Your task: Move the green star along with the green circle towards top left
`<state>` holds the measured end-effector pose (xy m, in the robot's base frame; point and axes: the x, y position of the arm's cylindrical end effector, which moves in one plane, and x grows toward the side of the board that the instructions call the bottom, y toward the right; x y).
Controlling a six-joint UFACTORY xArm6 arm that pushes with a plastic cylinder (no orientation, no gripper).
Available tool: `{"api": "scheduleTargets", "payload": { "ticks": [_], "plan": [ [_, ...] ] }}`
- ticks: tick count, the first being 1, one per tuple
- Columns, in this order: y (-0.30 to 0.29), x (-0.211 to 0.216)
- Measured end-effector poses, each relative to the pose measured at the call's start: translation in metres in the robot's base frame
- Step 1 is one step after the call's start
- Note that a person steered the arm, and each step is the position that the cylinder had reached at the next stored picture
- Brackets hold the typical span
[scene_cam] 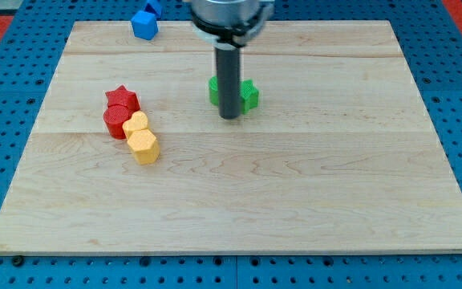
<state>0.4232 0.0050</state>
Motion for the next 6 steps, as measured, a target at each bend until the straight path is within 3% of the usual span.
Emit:
{"api": "scheduleTargets", "payload": {
  "ticks": [1,2,3,5,6],
  "plan": [
    [0.038,0.016],
    [0.073,-0.012],
    [0.042,-0.026],
    [-0.083,-0.041],
    [-0.081,-0.025]
  ]
}}
